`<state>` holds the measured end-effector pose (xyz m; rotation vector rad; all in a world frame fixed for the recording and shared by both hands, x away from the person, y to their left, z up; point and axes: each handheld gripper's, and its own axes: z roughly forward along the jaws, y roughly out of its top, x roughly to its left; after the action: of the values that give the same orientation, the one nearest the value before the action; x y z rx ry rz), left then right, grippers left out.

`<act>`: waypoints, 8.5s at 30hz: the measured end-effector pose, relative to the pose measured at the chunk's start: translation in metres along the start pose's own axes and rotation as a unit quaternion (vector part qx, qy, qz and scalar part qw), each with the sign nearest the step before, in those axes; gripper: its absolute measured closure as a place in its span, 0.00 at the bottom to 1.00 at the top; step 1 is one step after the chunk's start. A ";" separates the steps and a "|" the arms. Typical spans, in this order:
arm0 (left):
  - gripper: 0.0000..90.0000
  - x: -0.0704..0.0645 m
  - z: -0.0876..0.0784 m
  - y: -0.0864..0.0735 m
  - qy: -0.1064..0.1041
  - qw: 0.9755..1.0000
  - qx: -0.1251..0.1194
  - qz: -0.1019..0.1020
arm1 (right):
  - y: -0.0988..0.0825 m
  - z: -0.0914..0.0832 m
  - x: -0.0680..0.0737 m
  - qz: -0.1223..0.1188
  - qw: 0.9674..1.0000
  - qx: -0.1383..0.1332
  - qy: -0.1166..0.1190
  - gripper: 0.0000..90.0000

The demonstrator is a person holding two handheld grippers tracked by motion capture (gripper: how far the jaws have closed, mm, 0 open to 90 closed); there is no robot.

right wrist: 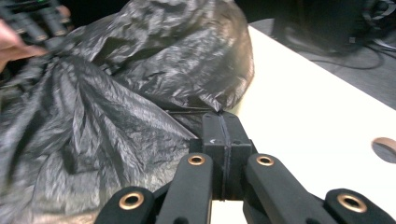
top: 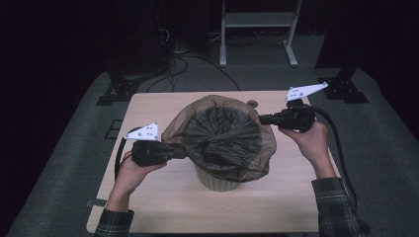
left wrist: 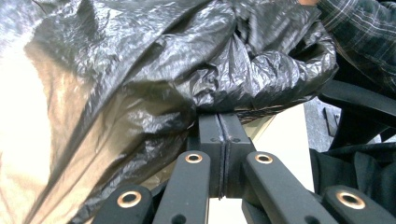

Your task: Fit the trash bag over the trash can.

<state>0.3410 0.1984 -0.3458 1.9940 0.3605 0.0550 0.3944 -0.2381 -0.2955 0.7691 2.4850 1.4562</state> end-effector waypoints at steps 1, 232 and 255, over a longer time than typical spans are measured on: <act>0.99 0.001 0.000 0.000 0.000 1.000 0.000 0.000 | -0.002 -0.002 -0.006 0.007 1.000 -0.004 -0.011 1.00; 1.00 0.017 -0.002 -0.019 0.050 0.997 0.060 -0.004 | -0.075 0.024 0.013 0.014 0.998 0.047 0.041 1.00; 0.40 0.026 -0.021 0.034 0.112 0.993 -0.030 0.035 | -0.003 -0.015 0.001 -0.012 0.995 -0.094 -0.031 0.51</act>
<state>0.3694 0.2107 -0.3094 1.9444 0.4273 0.3312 0.3868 -0.2506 -0.2904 0.7343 2.2638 1.6024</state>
